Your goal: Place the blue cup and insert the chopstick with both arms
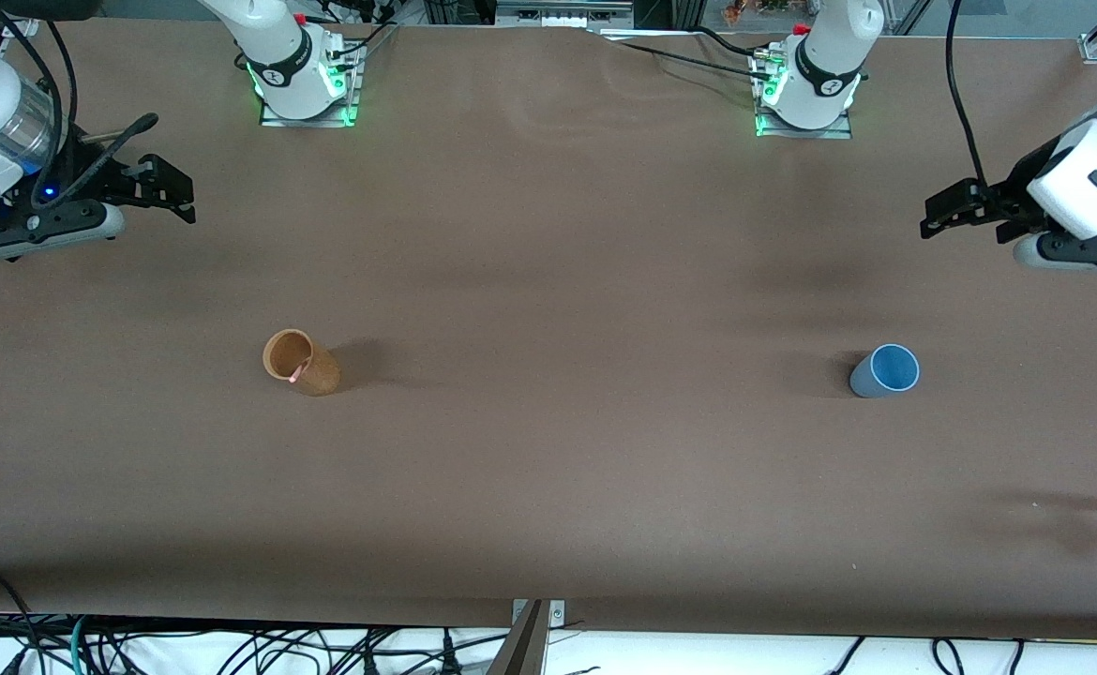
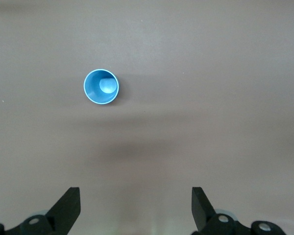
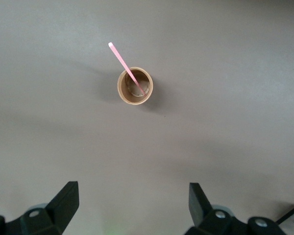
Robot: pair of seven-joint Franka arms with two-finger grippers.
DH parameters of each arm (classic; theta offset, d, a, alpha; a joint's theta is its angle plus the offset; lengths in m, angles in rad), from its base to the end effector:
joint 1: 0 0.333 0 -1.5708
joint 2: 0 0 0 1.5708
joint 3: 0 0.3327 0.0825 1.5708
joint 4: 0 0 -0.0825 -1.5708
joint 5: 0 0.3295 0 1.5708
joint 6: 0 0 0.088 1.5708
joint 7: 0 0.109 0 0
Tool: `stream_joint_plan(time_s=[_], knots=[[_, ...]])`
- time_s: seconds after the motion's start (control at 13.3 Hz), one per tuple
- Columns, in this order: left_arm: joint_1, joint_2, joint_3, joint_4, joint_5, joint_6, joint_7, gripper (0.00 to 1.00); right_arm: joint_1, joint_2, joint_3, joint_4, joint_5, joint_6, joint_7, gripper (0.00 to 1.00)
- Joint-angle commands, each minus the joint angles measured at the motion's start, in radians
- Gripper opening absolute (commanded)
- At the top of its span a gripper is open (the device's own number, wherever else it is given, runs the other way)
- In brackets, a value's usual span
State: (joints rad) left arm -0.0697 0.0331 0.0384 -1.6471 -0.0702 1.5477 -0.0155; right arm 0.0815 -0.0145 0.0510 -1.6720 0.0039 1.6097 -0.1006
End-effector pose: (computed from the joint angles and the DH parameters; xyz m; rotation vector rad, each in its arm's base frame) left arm 0.5024 -0.0239 0.5894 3.0689 -0.0195 -0.2060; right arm 0.4913 0.0661 0.6074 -3.1171 -0.3645 0.0751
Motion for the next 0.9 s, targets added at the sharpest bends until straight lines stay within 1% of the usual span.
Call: stream_joint_plan(time_s=[0.0,0.3,0.38,0.6,0.67,0.75,0.82], knots=[[-0.01,0.066,0.012,0.03,-0.017,0.024,0.009,1.0,0.001,-0.002,0.001,0.018,0.013,-0.024,0.006,1.0],[-0.009,0.165,0.014,-0.011,0.003,0.139,0.011,1.0,0.001,-0.002,0.001,0.018,0.013,-0.024,0.006,1.0],[-0.01,0.181,0.014,-0.046,0.003,0.188,0.011,1.0,0.001,-0.004,0.001,0.018,0.013,-0.022,0.007,1.0],[-0.016,0.186,0.014,-0.186,0.009,0.372,0.008,1.0,0.003,0.001,0.003,0.018,0.014,-0.01,0.007,1.0],[-0.021,0.186,0.014,-0.242,0.035,0.455,0.003,1.0,0.011,0.007,0.003,0.02,0.03,-0.007,0.001,1.0],[-0.024,0.186,0.014,-0.297,0.067,0.539,-0.001,1.0,0.015,0.024,0.001,0.021,0.089,0.007,-0.004,1.0],[-0.022,0.191,0.014,-0.339,0.085,0.613,-0.003,1.0,0.014,0.027,-0.002,0.029,0.117,0.007,-0.007,1.0]])
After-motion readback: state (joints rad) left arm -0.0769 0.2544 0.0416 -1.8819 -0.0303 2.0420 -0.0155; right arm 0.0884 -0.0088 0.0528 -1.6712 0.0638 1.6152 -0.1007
